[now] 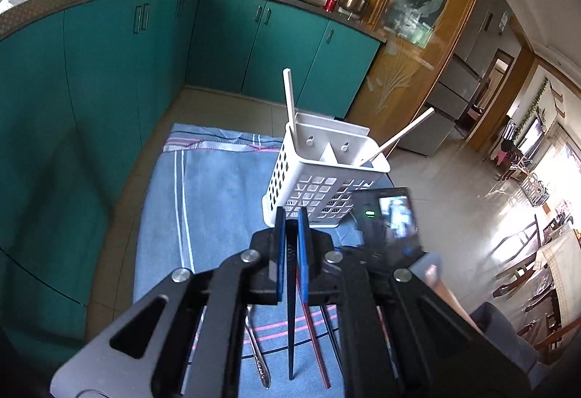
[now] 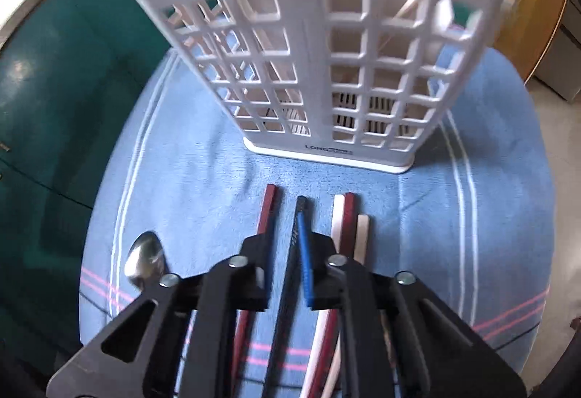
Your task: Organize utensils
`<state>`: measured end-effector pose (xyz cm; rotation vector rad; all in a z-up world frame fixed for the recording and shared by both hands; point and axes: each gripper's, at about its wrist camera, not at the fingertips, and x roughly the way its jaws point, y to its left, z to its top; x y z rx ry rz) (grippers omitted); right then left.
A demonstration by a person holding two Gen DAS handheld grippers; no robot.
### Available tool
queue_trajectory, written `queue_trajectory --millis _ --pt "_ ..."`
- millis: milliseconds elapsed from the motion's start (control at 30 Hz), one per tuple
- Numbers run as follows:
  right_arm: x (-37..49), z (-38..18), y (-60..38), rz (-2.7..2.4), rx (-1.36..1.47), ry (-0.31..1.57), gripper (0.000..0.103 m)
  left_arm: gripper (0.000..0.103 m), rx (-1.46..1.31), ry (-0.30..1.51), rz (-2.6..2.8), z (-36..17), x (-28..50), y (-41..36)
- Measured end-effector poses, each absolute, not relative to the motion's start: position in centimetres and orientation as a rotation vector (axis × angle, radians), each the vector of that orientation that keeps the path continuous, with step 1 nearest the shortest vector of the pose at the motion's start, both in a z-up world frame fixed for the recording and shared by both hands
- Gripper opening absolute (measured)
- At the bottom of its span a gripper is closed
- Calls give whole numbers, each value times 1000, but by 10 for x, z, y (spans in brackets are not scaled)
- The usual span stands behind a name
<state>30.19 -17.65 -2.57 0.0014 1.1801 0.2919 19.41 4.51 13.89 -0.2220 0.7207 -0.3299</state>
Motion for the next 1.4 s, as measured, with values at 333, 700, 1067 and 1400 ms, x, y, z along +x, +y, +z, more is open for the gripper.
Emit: queue_trajectory --millis 333,700,1067,1400 --pt "323 -31 -166 206 -52 1202 12 6 -222 703 -339 146 187 52" --pt "337 -42 -166 211 -49 1237 12 6 -220 704 -340 147 187 52" --pt "317 -13 -163 248 -24 1131 7 6 -209 702 -340 151 186 47" --pt "209 74 -218 392 145 889 7 6 -134 652 -386 173 155 33"
